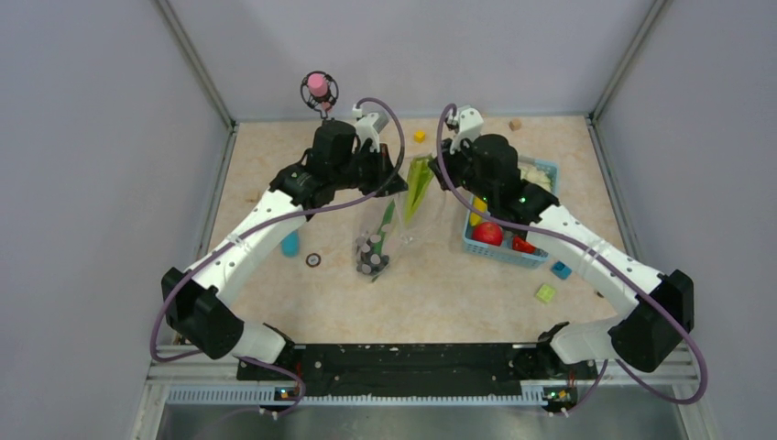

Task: Place the food in the zip-top bag and seal the zipper
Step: Adjust the fake vegetable in the zipper food storage bag, then pick up the fake vegetable from the bin.

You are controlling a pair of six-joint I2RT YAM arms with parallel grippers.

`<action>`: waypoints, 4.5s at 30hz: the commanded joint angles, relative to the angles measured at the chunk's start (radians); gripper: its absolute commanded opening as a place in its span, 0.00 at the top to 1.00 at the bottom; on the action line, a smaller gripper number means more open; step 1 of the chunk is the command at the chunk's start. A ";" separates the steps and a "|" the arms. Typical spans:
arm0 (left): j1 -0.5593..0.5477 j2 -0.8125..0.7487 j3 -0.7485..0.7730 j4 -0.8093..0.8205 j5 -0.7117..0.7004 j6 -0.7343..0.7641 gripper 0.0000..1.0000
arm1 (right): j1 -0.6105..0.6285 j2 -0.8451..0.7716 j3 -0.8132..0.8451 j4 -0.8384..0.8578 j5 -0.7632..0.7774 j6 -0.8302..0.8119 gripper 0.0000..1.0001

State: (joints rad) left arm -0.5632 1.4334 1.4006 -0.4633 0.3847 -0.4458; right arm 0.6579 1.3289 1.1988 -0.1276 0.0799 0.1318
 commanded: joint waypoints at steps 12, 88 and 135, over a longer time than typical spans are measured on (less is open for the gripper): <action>-0.003 0.022 0.060 0.055 0.032 -0.017 1.00 | 0.090 0.000 0.069 0.050 -0.086 -0.140 1.00; 0.001 -0.039 0.175 -0.115 -0.297 0.068 1.00 | 0.047 -0.324 -0.103 0.102 -0.025 0.157 0.01; 0.007 0.101 0.082 -0.043 -0.060 0.040 1.00 | -0.350 0.058 -0.473 -0.113 -0.018 0.450 0.26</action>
State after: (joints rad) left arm -0.5560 1.5822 1.4292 -0.5236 0.3244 -0.4065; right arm 0.3130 1.3857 0.7326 -0.2703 0.0650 0.5800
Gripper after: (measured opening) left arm 0.015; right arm 0.806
